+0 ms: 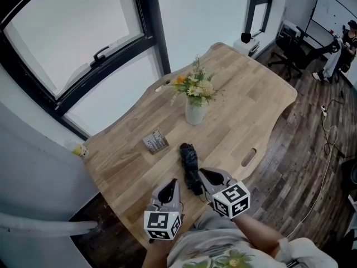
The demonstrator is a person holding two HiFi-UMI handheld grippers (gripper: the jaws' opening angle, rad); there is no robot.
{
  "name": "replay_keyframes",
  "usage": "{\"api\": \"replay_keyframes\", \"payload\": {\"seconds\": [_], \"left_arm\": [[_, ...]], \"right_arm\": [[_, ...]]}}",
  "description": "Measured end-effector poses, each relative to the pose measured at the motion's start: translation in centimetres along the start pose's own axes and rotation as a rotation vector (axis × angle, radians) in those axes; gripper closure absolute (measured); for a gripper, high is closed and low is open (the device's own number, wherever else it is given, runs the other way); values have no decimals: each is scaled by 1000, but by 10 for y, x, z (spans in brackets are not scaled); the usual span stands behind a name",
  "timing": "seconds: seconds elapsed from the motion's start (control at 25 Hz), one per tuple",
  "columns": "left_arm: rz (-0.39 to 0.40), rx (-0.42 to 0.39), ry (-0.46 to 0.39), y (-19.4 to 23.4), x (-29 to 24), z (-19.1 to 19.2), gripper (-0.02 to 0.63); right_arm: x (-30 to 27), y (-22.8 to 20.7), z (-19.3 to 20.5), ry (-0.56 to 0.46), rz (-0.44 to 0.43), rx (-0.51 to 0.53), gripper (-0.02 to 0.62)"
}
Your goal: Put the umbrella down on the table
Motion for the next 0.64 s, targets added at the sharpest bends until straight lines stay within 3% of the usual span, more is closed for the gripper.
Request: {"api": "replay_keyframes", "payload": {"seconds": [0.64], "left_arm": [[10,-8,2,-7,0,1,601]], "right_arm": [[4,1,5,13,2,13,595]]}}
Point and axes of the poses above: the fingertips, and each gripper's own axes: x backward along the fingers, y to its left, z out of its underside, the point moved 8 cm from there along x, backward along the fingers, and after that the axes turned 2 degrees about y, right-handed, at the moved point
